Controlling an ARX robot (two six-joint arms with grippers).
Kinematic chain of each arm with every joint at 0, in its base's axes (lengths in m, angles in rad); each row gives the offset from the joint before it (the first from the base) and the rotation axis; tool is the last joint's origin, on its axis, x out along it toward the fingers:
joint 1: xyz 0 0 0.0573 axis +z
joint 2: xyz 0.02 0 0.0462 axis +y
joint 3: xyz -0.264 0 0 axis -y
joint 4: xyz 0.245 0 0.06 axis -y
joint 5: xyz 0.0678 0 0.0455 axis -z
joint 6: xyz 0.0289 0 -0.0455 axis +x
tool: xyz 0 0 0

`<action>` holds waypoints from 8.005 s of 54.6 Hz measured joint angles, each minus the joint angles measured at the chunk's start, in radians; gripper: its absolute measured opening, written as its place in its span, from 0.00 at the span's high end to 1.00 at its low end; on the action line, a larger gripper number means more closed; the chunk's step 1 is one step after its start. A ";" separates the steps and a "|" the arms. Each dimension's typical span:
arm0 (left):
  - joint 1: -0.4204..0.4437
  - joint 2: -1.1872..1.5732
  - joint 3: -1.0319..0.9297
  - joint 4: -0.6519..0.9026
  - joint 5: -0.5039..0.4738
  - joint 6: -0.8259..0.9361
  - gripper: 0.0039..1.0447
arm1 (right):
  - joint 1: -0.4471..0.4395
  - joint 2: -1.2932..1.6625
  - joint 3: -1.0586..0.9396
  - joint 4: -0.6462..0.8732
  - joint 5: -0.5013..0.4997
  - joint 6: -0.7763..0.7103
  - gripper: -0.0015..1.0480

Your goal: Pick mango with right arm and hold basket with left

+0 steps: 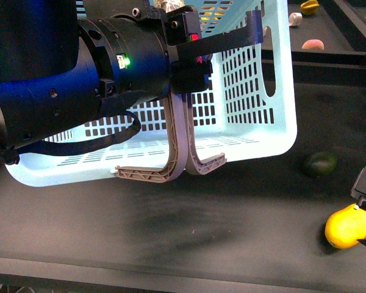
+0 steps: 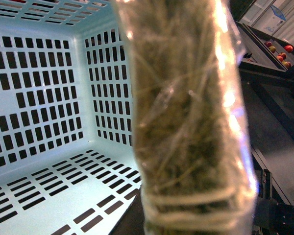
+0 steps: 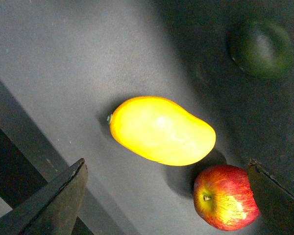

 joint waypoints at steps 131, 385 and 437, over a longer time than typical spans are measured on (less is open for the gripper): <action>0.000 0.000 0.000 0.000 0.000 0.000 0.96 | 0.046 0.480 0.548 -0.269 0.156 -0.346 0.27; 0.000 0.000 -0.002 -0.006 -0.002 -0.009 0.96 | 0.332 -1.559 -0.657 0.156 0.316 1.236 0.63; 0.000 0.000 -0.002 -0.006 0.000 -0.011 0.96 | 0.231 -2.002 -0.661 -0.268 0.217 1.219 0.98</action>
